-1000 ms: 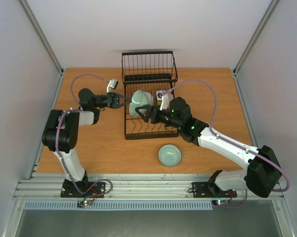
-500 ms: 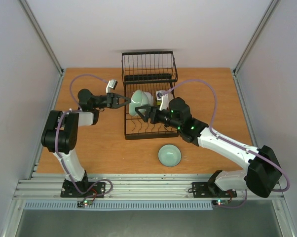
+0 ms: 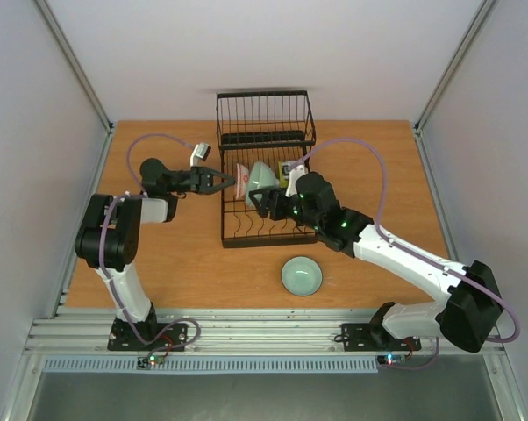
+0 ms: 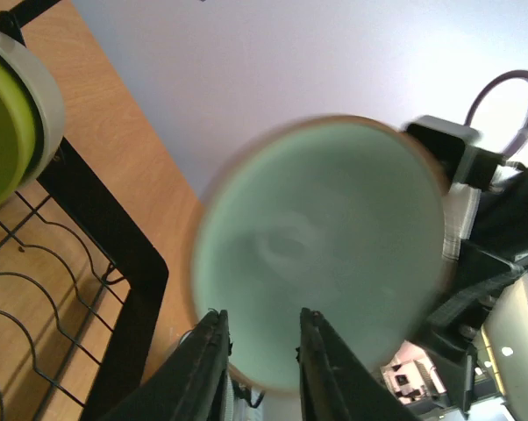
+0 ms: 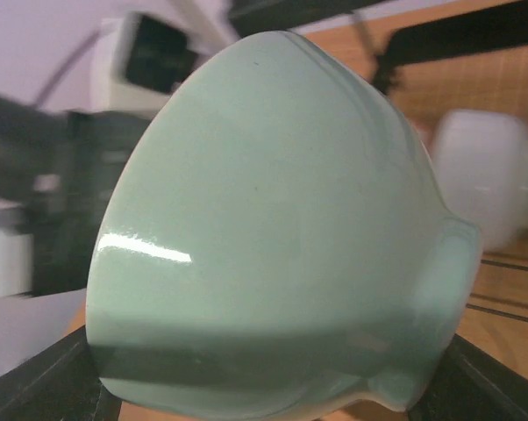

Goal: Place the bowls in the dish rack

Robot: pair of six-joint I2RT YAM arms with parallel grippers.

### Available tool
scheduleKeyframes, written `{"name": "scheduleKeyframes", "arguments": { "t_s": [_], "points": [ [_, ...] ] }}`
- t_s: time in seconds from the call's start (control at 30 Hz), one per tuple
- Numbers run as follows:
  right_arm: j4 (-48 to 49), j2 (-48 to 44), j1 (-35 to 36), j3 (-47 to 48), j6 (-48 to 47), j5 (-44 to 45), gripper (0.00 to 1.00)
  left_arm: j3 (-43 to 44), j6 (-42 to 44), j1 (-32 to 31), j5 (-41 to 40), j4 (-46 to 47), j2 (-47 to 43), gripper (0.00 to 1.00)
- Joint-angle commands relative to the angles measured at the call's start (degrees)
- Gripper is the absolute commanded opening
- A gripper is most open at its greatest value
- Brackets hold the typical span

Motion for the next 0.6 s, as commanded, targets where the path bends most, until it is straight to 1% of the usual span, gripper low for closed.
{"name": "scheduleKeyframes", "arguments": {
  "t_s": [0.0, 0.03, 0.07, 0.13, 0.17, 0.2, 0.23, 0.43, 0.57],
  "points": [
    [-4.2, -0.8, -2.1, -1.0, -3.1, 11.6, 0.01, 0.5, -0.7, 1.3, 2.0, 4.4, -2.4, 0.35],
    [-3.7, -0.7, -2.1, -1.2, -3.1, 11.5, 0.01, 0.3, -0.7, 1.3, 2.1, 4.4, -2.9, 0.46],
    [-3.5, -0.6, -2.1, -1.3, -3.2, 11.5, 0.01, 0.1, -0.7, 1.2, 2.1, 4.4, -3.3, 0.60],
    [-3.2, -0.3, -2.1, -1.4, -3.4, 11.7, 0.01, -0.2, -0.5, 1.2, 2.1, 4.5, -4.1, 0.82],
    [-3.4, -0.1, -2.1, -1.3, -3.5, 11.7, 0.01, -0.2, -0.5, 1.2, 2.1, 4.5, -4.4, 0.95],
    [-3.6, -0.1, -2.1, -1.2, -3.7, 11.8, 0.01, -0.3, -0.4, 1.2, 2.2, 4.4, -4.7, 0.99],
    [-4.1, 0.2, -2.1, -1.0, -3.9, 12.0, 0.01, -0.3, -0.3, 1.2, 2.2, 4.4, -4.9, 0.99],
    [-10.9, 1.9, -2.0, 2.4, -7.7, 12.3, 0.01, -0.3, -0.5, 1.9, 1.8, 4.5, -4.3, 0.99],
    [-16.7, 1.8, -1.6, 4.3, -10.1, 15.6, 0.01, 0.0, -0.7, 4.0, 0.4, 3.6, -3.4, 0.99]
  ]
}}
